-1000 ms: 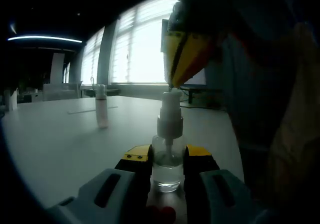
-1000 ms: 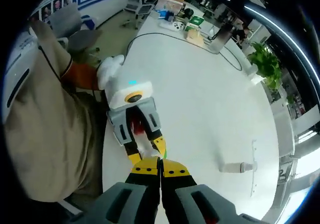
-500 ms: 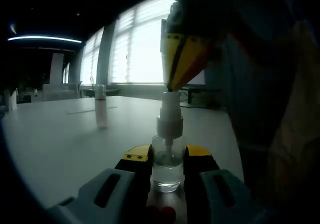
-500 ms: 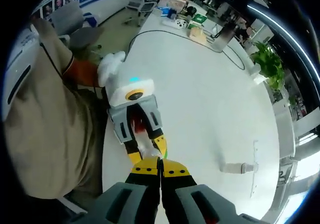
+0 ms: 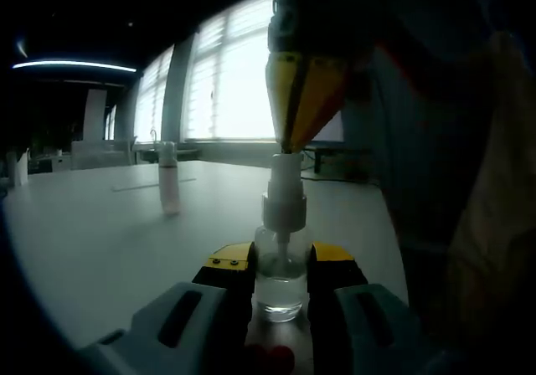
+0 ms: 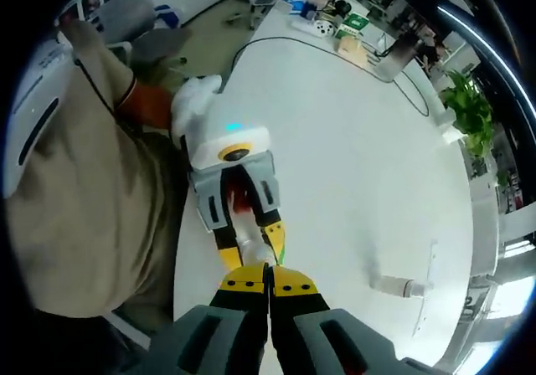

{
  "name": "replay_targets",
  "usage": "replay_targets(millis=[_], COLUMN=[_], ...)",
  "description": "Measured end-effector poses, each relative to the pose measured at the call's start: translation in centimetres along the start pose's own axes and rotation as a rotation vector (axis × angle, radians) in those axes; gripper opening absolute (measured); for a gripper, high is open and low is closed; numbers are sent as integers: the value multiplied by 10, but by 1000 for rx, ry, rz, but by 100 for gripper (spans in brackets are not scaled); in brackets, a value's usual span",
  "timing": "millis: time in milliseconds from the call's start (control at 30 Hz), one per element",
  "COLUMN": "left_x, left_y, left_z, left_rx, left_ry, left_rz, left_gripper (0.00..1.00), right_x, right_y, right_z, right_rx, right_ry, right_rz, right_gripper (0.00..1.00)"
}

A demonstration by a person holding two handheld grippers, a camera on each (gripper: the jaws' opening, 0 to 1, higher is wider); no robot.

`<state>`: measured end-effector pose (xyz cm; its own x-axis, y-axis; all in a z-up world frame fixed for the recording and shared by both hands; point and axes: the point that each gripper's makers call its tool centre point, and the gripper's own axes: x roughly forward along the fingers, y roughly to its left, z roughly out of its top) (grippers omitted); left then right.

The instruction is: Clamp pump bottle remove cover press pump head put on cover

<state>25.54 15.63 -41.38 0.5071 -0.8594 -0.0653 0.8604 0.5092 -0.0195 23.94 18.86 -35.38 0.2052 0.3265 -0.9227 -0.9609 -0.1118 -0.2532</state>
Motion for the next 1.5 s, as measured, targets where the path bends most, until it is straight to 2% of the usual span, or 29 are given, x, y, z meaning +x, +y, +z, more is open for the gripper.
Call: replay_targets(millis=[367,633,833,1167,1500], left_x=[0,1,1,0,0], left_y=[3,2,0,0,1], left_z=[-1,-1,0,0,-1], left_rx=[1,6,5,6,7], left_ry=[0,0,0,0,0], left_rz=[-4,-3,-4,-2,-3], left_gripper=[15,15,15,15,15], right_x=[1,2,3,4,4], right_y=[1,-1,1,2,1], right_z=[-1,-2,-2,-1,-1], right_rx=[-33,-19,-43,-81,-59], right_ry=[45,66,87,104,106], right_rz=[28,91,119,125,145], right_gripper=[0,0,0,0,0])
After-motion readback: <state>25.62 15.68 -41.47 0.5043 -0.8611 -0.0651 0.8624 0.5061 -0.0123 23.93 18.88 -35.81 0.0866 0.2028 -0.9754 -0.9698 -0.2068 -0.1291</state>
